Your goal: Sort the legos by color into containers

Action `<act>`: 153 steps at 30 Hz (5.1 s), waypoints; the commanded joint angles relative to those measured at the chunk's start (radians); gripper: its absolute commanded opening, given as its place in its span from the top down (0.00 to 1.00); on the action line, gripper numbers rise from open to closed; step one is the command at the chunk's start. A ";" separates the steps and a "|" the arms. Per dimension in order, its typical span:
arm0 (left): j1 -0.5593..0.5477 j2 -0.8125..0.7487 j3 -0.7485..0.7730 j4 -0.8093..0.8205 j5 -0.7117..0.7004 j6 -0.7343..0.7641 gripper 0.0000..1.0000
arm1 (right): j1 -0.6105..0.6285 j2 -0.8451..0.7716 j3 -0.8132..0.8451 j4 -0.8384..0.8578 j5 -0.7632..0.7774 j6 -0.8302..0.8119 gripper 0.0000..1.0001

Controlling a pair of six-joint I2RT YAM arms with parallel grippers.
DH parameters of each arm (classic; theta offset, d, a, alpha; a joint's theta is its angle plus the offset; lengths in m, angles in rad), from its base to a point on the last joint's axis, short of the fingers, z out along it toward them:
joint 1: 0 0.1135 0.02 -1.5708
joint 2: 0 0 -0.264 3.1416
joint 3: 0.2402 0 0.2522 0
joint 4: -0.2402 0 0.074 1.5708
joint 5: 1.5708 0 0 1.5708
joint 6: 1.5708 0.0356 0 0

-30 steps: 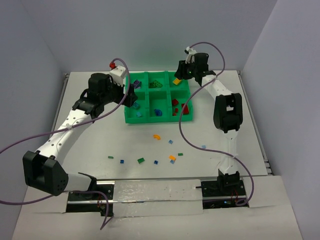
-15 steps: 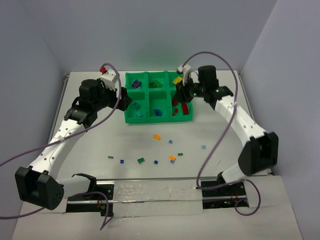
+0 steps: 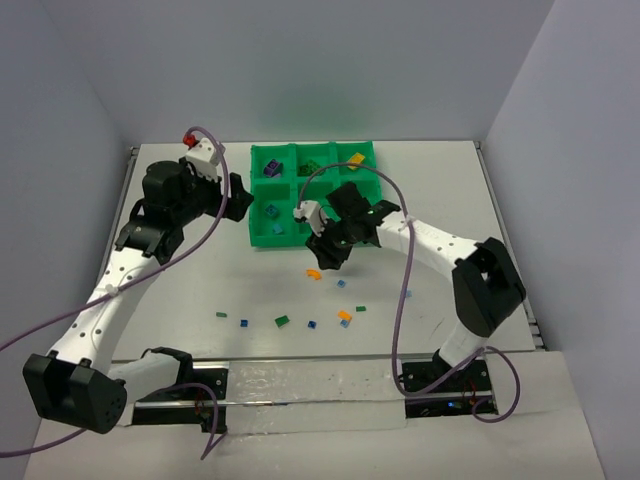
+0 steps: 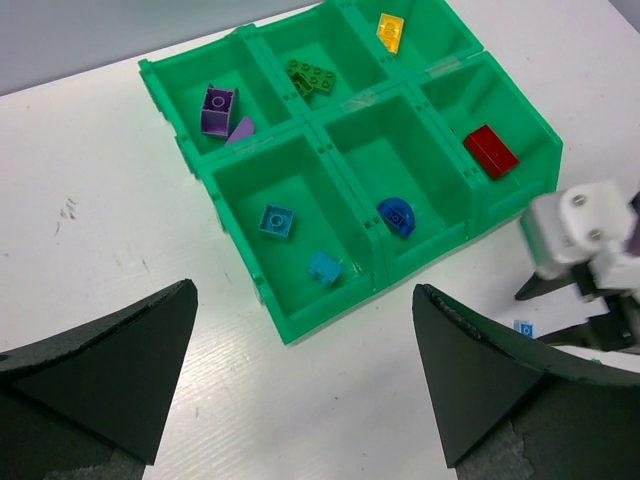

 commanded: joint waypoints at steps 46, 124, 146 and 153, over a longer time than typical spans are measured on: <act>0.041 -0.051 -0.007 -0.042 0.009 0.009 0.01 | 0.209 0.194 0.007 0.116 0.284 -0.010 0.92; 0.059 -0.058 -0.111 0.068 0.133 0.023 0.01 | 0.260 -0.498 -0.492 -0.054 -0.091 -0.743 0.55; 0.059 -0.194 -0.209 0.039 0.080 -0.031 0.01 | 0.277 -0.353 -0.523 0.253 0.132 -0.117 0.60; 0.059 -0.186 -0.207 0.035 0.077 -0.032 0.01 | 0.224 -0.322 -0.512 0.251 0.151 0.034 0.58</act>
